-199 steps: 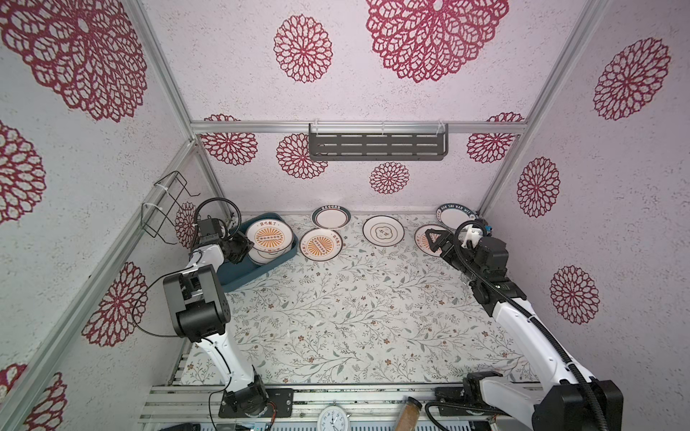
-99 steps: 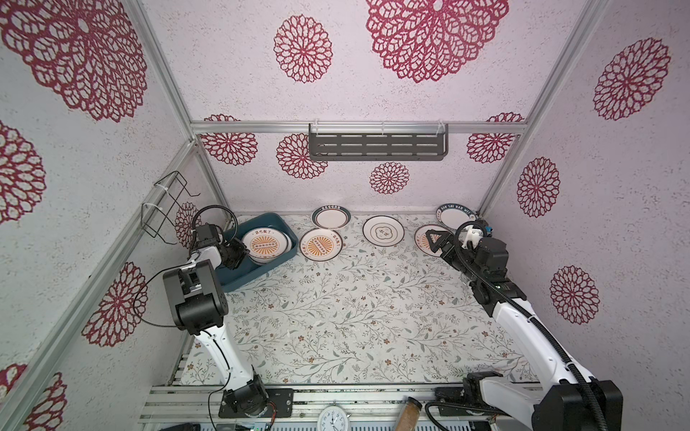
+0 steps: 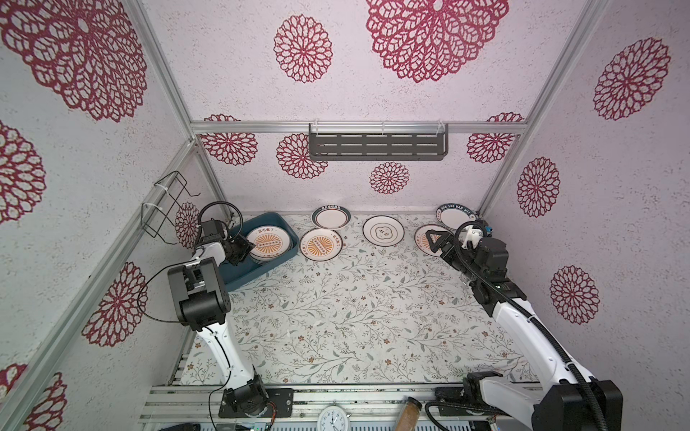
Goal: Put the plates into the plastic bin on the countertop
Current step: 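Lower the sunburst plate against the stacked plates and open the left gripper, then move the left gripper toward the table plates while the right grips another sunburst plate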
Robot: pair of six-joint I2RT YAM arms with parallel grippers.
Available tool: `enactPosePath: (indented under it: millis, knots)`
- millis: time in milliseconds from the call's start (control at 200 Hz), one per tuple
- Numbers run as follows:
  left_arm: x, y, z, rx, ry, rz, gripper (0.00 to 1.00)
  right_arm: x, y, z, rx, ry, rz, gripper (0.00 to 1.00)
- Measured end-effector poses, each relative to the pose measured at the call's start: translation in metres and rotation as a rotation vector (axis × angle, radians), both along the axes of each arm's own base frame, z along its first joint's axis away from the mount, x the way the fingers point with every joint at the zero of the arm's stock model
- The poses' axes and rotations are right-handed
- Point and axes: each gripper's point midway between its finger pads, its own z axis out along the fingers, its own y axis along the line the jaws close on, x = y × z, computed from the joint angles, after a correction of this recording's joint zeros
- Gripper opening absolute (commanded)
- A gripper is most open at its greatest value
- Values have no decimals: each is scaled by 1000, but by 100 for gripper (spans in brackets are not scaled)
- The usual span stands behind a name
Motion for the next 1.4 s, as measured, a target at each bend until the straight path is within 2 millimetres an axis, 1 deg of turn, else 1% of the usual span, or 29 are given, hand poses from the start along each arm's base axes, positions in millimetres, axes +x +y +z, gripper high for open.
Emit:
enactPosePath:
  millis: [105, 175, 250, 390, 500, 555, 595, 671, 736, 791, 806, 846, 871, 916, 946, 1021, 1081, 1186, 1281, 1401]
  knots:
    - [-3, 0, -2, 17, 21, -5, 66, 0, 0, 0, 0, 2, 0, 99]
    - [-4, 1, -3, 37, 29, -11, 80, 0, 0, 0, 0, 2, 0, 99]
    - [-5, 3, -4, 62, 40, -16, 87, 0, 0, -1, 0, 3, 0, 99]
    - [-10, 4, -6, 104, 69, -23, 91, 2, -1, -5, -2, 15, -5, 99]
    - [-15, 4, 1, 138, 79, -34, 93, 4, -3, -13, -7, 40, -19, 99]
    - [-18, 2, 10, 161, 75, -45, 94, 6, -4, -17, -10, 52, -30, 99]
    - [-19, -1, 21, 182, 65, -54, 95, 6, -5, -20, -9, 63, -38, 99]
    - [-20, -10, 49, 226, 21, -80, 98, 9, -9, -26, -13, 81, -59, 99]
    - [-21, -25, 79, 261, -36, -113, 99, 10, -12, -33, -13, 100, -79, 99]
    - [-21, -43, 107, 278, -102, -151, 100, 12, -14, -41, -8, 122, -97, 99]
    - [-22, -48, 114, 279, -118, -161, 97, 13, -14, -43, -8, 128, -100, 99]
    - [-24, -63, 134, 277, -169, -191, 97, 15, -16, -50, -7, 147, -115, 99]
    - [-26, -70, 142, 277, -192, -207, 97, 17, -17, -54, -5, 160, -123, 99]
    - [-32, -89, 159, 269, -248, -249, 97, 20, -19, -63, 0, 188, -140, 99]
    - [-37, -100, 167, 264, -278, -274, 97, 23, -20, -70, 2, 207, -153, 99]
    - [-53, -129, 178, 248, -334, -346, 97, 28, -22, -88, 7, 253, -172, 99]
    - [-62, -151, 184, 232, -368, -408, 97, 34, -24, -102, 3, 283, -189, 99]
    - [-68, -188, 192, 188, -419, -510, 97, 46, -24, -126, -4, 339, -202, 99]
    - [-71, -217, 195, 131, -462, -586, 97, 62, -24, -137, -11, 368, -209, 99]
    - [-80, -245, 187, 54, -473, -648, 97, 81, -28, -146, 2, 383, -235, 97]
